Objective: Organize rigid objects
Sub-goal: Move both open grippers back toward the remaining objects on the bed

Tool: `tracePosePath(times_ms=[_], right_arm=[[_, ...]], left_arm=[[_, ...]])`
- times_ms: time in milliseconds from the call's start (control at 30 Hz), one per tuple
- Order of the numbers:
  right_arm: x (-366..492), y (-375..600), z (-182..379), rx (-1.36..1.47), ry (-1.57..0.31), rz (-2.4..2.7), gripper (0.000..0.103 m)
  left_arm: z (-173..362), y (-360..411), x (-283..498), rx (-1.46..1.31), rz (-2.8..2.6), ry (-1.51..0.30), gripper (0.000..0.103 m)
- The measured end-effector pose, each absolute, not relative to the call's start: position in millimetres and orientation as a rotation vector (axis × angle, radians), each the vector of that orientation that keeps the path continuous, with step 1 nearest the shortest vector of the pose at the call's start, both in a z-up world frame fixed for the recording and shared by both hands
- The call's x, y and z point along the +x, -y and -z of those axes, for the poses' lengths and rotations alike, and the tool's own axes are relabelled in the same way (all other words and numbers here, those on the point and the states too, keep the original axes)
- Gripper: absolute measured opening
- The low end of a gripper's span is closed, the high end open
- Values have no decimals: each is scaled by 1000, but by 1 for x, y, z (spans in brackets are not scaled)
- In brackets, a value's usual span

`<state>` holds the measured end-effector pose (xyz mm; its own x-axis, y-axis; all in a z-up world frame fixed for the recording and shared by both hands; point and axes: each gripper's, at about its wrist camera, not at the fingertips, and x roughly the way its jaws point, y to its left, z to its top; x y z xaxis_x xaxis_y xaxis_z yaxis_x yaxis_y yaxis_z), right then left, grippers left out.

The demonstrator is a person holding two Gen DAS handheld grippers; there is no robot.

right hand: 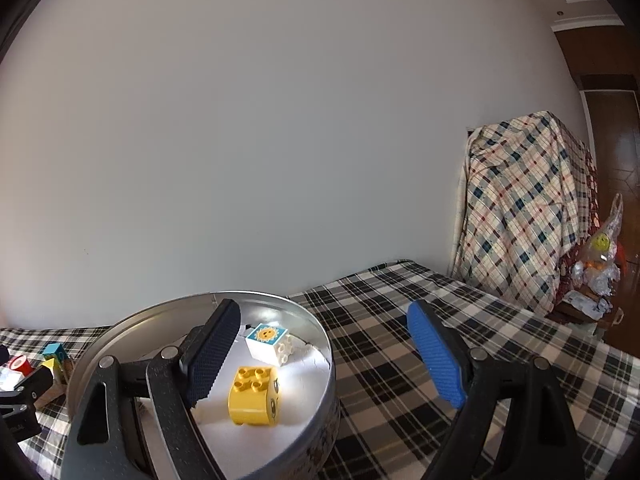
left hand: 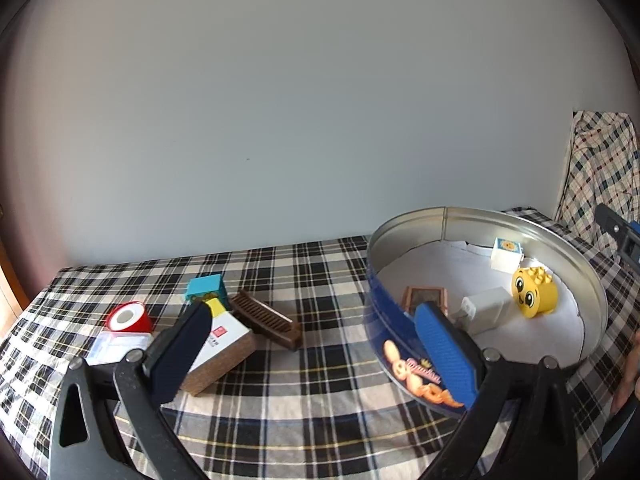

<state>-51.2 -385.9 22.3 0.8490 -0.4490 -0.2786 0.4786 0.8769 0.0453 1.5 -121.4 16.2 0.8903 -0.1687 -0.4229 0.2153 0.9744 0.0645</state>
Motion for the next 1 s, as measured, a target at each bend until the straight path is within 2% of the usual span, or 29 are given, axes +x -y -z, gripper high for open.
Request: tracePosePath(times_ms=[467, 1000], right_arm=[[-63, 327, -20, 107, -279, 418, 87], [-15, 216, -5, 100, -373, 169, 87]], left_arm=[[-12, 61, 8, 84, 159, -445, 103], [-5, -7, 27, 50, 81, -496, 103]])
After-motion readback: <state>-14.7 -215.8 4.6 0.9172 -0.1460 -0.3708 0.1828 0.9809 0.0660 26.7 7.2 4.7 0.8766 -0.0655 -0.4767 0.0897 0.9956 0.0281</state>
